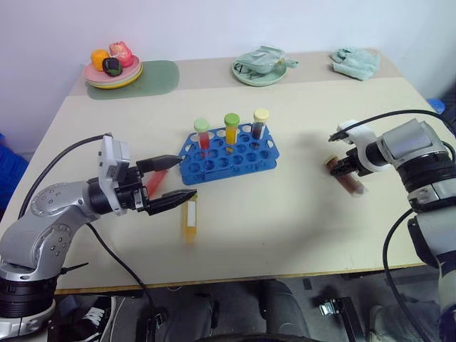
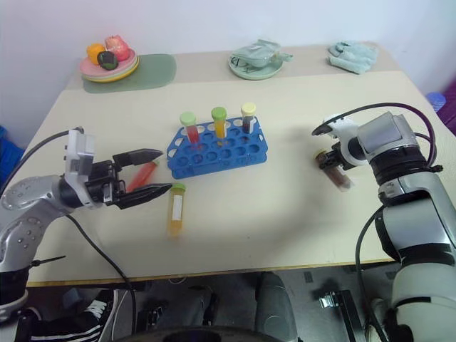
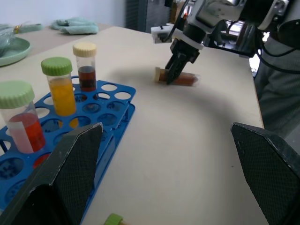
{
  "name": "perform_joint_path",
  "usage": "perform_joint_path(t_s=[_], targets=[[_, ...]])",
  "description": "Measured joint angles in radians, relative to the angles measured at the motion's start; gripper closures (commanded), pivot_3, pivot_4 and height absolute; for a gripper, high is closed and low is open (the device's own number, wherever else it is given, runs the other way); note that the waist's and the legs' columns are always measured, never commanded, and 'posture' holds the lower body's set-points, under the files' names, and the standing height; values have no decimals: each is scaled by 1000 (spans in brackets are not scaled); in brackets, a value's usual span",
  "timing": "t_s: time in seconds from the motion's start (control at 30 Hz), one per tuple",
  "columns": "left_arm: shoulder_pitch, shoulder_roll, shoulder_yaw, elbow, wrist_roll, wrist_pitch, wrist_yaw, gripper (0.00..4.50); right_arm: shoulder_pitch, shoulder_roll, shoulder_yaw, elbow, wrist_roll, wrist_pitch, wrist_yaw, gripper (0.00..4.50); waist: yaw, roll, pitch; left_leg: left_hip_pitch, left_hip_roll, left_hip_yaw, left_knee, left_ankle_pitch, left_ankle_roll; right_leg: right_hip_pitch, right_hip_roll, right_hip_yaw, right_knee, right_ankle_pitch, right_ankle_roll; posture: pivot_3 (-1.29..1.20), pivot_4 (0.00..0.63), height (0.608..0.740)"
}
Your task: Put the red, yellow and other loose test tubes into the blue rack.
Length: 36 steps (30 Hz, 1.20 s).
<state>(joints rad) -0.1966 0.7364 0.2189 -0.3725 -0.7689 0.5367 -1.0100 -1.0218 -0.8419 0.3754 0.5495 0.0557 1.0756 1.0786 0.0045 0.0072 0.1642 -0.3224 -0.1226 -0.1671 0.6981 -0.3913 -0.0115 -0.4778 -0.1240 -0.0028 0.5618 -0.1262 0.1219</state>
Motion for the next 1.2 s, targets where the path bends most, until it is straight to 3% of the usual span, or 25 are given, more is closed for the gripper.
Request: perform_joint_path(t_s=[0.07,0.17,0.3,0.4,0.5,0.6,0.87,1.2], targets=[[-4,0,1,15,6,-9,-8,0,50,-16,-92,-126,65,-20,27,3720,1,0,0,0,0,0,0,0,0,0,0,0,0,0,0,0,150,740],[-9,1,5,42,6,-20,-18,0,206,25,-355,-401,212,-89,12,3720,8,0,0,0,0,-1,0,0,0,1,1,0,0,0,0,0,150,740],[-14,1,6,81,8,-30,-33,0,311,196,-588,-648,351,-155,-117,3720,8,0,0,1,0,0,0,0,0,2,1,0,0,0,0,0,150,740],[-20,-7,3,106,24,-63,-38,0,364,336,-668,-738,395,-251,-237,3720,7,-1,-1,2,0,0,0,0,0,2,2,1,0,0,0,0,150,740],[-21,-31,-4,146,69,-125,-43,0,464,529,-649,-753,353,-485,-356,3720,3,-1,-1,3,0,0,0,0,0,2,2,1,1,1,-1,0,150,740],[-24,-42,-14,175,104,-165,-57,0,499,631,-588,-657,282,-672,-448,3720,-1,0,-1,2,0,1,0,0,-1,1,2,1,1,1,-1,0,150,740],[-67,-43,-19,204,120,-179,-61,0,513,690,-503,-481,189,-1039,-493,3720,-26,0,0,3,0,0,-1,0,-1,1,4,1,1,1,-2,0,150,740],[-31,-48,-17,171,117,-163,-50,0,542,715,-450,-332,186,-1168,-493,3720,-43,1,0,3,1,0,-1,0,-1,0,5,1,1,1,-2,0,150,740]])
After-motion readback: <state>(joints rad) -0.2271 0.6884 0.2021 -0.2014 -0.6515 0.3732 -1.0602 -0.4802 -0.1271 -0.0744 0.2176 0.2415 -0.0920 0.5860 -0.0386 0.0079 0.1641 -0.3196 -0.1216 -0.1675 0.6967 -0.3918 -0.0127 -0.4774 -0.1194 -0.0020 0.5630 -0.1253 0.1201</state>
